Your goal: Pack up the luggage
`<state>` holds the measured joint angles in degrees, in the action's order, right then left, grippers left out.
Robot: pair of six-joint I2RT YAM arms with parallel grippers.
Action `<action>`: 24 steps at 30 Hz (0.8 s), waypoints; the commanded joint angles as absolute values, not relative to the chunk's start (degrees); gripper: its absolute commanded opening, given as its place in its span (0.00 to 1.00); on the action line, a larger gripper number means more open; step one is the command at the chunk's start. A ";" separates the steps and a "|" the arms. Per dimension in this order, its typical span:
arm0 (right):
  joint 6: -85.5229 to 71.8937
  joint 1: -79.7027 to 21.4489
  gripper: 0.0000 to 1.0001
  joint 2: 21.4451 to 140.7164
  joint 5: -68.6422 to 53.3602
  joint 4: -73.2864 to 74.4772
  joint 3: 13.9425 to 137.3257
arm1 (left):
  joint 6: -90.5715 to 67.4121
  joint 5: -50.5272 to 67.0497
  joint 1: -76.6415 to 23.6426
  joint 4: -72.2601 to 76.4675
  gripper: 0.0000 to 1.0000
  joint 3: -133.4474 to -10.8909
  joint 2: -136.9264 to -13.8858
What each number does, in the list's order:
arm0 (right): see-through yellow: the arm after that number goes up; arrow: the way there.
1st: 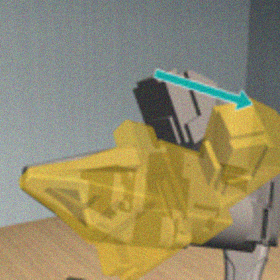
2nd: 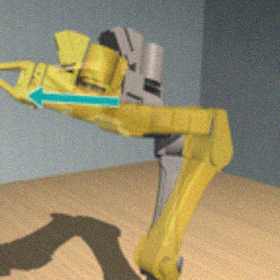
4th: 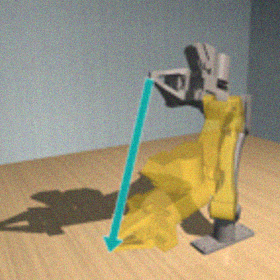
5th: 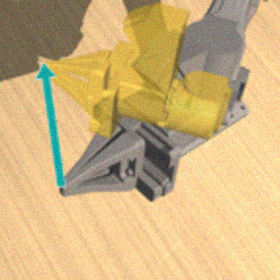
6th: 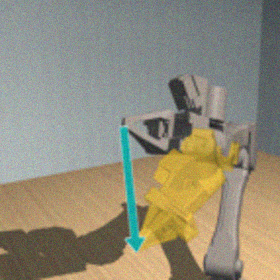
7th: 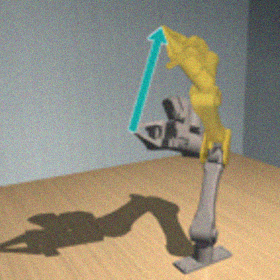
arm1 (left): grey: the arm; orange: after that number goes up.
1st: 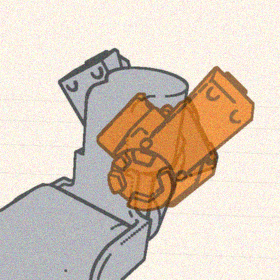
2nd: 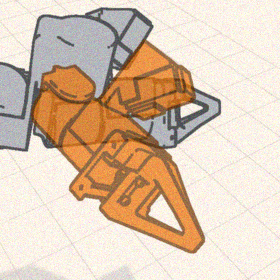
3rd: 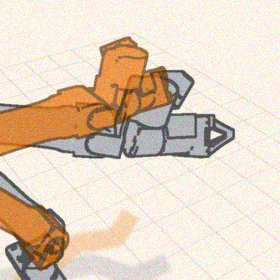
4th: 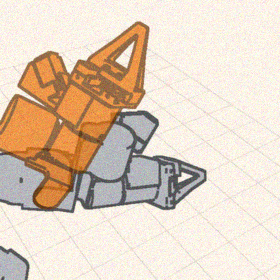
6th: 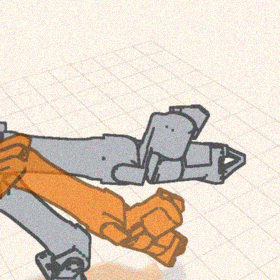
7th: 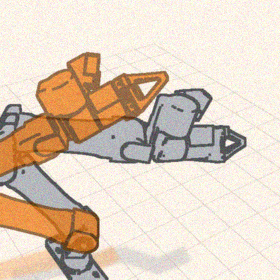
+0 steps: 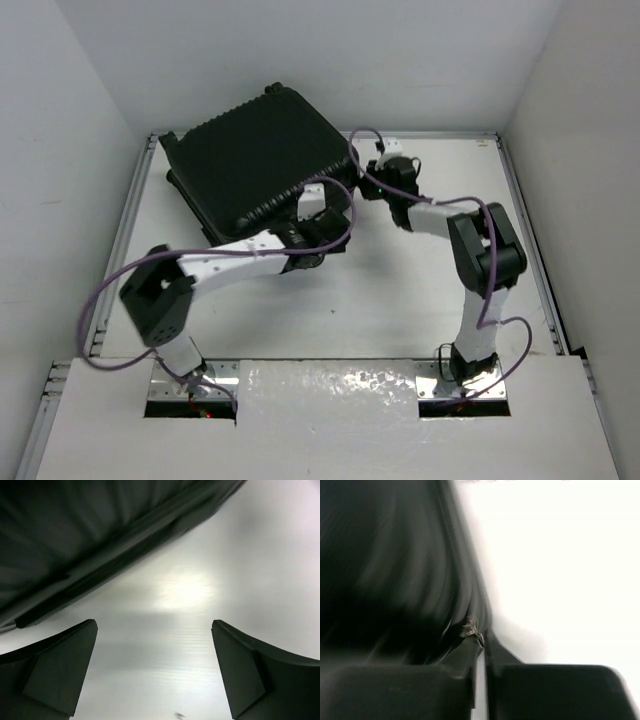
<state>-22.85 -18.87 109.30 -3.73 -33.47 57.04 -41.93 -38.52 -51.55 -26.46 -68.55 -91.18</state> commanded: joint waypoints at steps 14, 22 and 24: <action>-24.78 -8.53 0.72 105.38 -13.09 -32.25 53.18 | -11.62 -36.73 -53.52 -14.51 0.81 -71.46 -102.05; -29.97 -6.94 0.72 104.07 -16.52 -38.32 47.91 | -0.89 -39.29 -52.21 -8.88 0.77 -71.19 -105.99; -29.71 -6.77 0.73 103.19 -16.44 -38.32 47.46 | -0.27 -38.85 -50.37 -7.04 0.73 -71.10 -106.70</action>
<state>-28.45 -7.09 106.59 -14.68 -33.54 47.94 -5.39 -38.30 -52.38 -12.40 -71.26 -105.19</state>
